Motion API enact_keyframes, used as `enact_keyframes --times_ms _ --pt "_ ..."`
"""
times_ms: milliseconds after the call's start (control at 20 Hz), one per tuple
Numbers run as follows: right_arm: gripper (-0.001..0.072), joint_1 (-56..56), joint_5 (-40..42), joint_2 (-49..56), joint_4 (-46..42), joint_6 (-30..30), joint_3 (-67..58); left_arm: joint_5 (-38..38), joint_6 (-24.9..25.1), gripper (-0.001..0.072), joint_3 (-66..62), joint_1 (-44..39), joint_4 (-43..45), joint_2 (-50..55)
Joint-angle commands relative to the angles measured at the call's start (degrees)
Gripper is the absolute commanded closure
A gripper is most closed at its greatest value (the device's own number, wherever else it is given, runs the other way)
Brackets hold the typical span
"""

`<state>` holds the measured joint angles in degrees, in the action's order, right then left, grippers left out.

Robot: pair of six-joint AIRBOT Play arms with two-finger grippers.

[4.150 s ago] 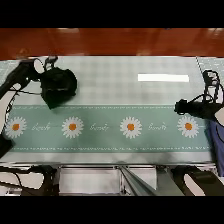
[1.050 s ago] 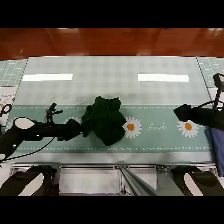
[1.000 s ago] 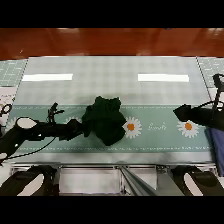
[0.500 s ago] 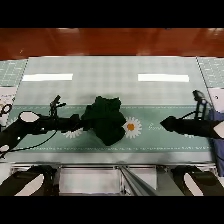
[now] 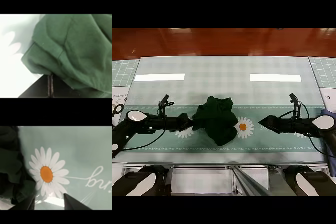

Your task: Fold the shirts.

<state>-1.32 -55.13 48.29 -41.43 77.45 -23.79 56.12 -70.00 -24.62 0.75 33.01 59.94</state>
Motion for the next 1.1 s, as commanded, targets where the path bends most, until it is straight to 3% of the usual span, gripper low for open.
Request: enact_keyframes --times_ms 0,150,550,850,1050 --pt "0.0305 0.0 0.3 0.9 2.0 -1.8 0.2 5.9 3.6 0.0688 0.0 4.9 0.3 0.0" --pt "0.0305 0.5 0.0 0.9 1.7 -2.2 0.2 9.9 5.5 0.0688 0.0 8.7 0.7 0.0" --pt "0.0305 9.2 6.7 2.7 5.1 -1.4 0.2 10.1 5.9 0.0688 0.0 10.3 0.9 0.0" --pt "0.0306 16.0 9.0 15.8 25.2 -15.9 -0.9 10.1 5.9 0.0688 0.0 10.3 0.9 0.0" --pt "0.0305 20.2 8.9 25.6 32.5 -21.5 -5.7 10.1 5.9 0.0688 0.0 10.3 0.9 0.0"
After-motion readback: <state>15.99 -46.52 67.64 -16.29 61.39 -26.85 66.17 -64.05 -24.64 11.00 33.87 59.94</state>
